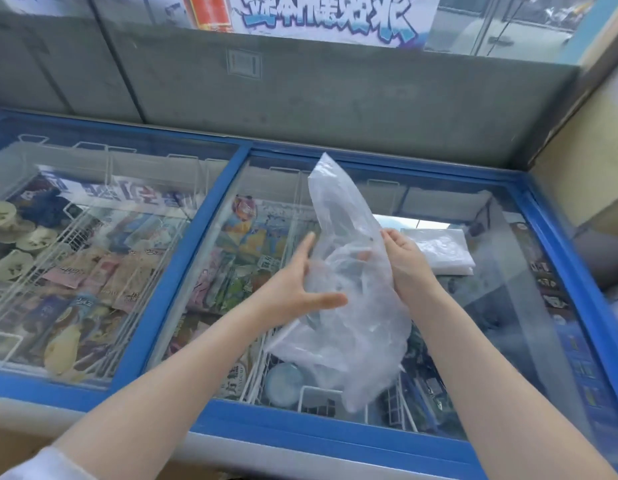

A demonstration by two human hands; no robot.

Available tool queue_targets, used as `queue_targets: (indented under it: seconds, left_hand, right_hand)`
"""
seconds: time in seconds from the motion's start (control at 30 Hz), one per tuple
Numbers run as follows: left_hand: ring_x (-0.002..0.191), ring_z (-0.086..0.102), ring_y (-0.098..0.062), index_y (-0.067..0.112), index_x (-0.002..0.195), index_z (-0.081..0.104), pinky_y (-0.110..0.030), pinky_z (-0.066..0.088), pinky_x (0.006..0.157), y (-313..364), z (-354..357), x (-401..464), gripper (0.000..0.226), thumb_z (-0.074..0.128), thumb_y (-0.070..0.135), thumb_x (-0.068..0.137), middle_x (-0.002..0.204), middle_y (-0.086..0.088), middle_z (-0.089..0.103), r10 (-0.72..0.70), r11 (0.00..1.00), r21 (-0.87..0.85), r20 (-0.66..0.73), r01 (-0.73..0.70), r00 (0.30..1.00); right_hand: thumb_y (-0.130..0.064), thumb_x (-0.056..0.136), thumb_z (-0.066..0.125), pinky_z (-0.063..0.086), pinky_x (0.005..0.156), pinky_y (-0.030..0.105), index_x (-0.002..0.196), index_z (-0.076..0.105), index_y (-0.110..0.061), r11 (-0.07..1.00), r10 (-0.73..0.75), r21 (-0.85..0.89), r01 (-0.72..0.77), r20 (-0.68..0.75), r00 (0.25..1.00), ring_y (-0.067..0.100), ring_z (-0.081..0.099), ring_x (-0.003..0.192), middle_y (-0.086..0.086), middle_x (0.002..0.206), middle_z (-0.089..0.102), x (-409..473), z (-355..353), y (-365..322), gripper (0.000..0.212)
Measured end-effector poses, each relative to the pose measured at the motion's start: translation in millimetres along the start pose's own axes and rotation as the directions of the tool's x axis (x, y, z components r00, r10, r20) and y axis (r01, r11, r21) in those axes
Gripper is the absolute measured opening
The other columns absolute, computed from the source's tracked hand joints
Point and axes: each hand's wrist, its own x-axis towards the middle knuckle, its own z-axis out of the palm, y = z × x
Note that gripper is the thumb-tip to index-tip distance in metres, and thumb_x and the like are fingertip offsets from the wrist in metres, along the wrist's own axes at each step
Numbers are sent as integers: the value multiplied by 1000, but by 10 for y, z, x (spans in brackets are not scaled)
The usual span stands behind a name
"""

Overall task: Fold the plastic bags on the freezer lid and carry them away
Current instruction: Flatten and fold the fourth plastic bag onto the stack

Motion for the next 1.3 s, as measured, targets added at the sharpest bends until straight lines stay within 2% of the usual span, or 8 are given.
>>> queue_targets:
  seconds: [0.2, 0.33, 0.57, 0.8, 1.0, 1.13, 1.2, 1.3]
  left_hand:
    - [73, 68, -12, 2, 108, 64, -23, 54, 65, 39, 273, -8, 31, 70, 17, 82, 89, -6, 71, -41, 925, -379, -58, 16, 997]
    - [46, 47, -5, 9, 74, 64, -18, 37, 48, 15, 150, -6, 15, 64, 16, 87, 55, 10, 56, -1, 990, -137, -258, -35, 966]
    - [75, 66, -26, 6, 100, 63, -34, 56, 63, -169, 8, 203, 20, 49, 19, 96, 88, -11, 69, -415, 652, -755, -268, 79, 870]
    - [93, 63, -33, -3, 120, 54, -43, 56, 71, -208, -49, 224, 32, 35, 13, 98, 110, -21, 63, -409, 306, -952, -148, -17, 900]
    - [114, 58, -27, 12, 137, 41, -38, 52, 88, -251, -134, 107, 72, 55, 53, 80, 129, -13, 58, -2, 655, -750, -129, -97, 992]
    - [135, 33, -27, 18, 149, 6, -48, 31, 108, -246, -143, 55, 112, 79, 44, 67, 153, -10, 22, -334, 864, -488, -367, 126, 868]
    - [143, 1, -18, 20, 147, -12, -47, 9, 116, -292, -125, 14, 106, 66, 46, 79, 157, -3, -6, -41, 994, -104, -645, -34, 763]
    - [141, 12, -8, 23, 149, 7, -35, 14, 113, -177, -63, -4, 105, 70, 54, 71, 156, 3, 11, 349, 928, 240, -290, -286, 891]
  right_hand:
    - [-18, 95, 48, 38, 50, 25, 79, 54, -13, 944, -262, -279, 176, -310, 914, 15, 44, 54, 4, 64, 52, 1, -152, 22, 17]
    - [-20, 93, 53, 40, 61, 26, 74, 59, -11, 924, -284, -358, 133, -410, 867, 10, 45, 58, -2, 63, 53, 84, -411, 48, 22]
    - [-81, 70, 37, 43, 101, 49, 142, 37, -19, 965, 35, 208, -160, 501, 865, 30, 48, 127, 9, 140, 49, -133, -600, 432, 94]
    - [-26, 71, 79, 43, 102, 44, 141, 35, -19, 989, -37, 138, -44, 538, 842, 29, 50, 125, 10, 137, 51, -145, -289, 465, 83]
    - [-20, 91, 59, 54, 76, 38, 115, 56, -39, 897, -122, -367, 245, 327, 937, 19, 67, 95, -17, 104, 69, -64, -25, 258, 31]
    - [-21, 95, 47, 52, 67, 35, 117, 56, -42, 763, -99, -595, 251, 276, 956, 22, 63, 84, -14, 96, 67, -48, -58, 245, 31]
    - [-22, 98, 39, 41, 53, 25, 106, 59, -27, 715, -78, -671, 194, 200, 977, 17, 56, 71, -4, 85, 63, -35, -105, 254, 22]
    - [-25, 99, 37, 28, 44, 21, 71, 49, -20, 661, 55, -736, 149, 245, 968, 9, 41, 49, -4, 61, 50, -49, -97, 257, 31]
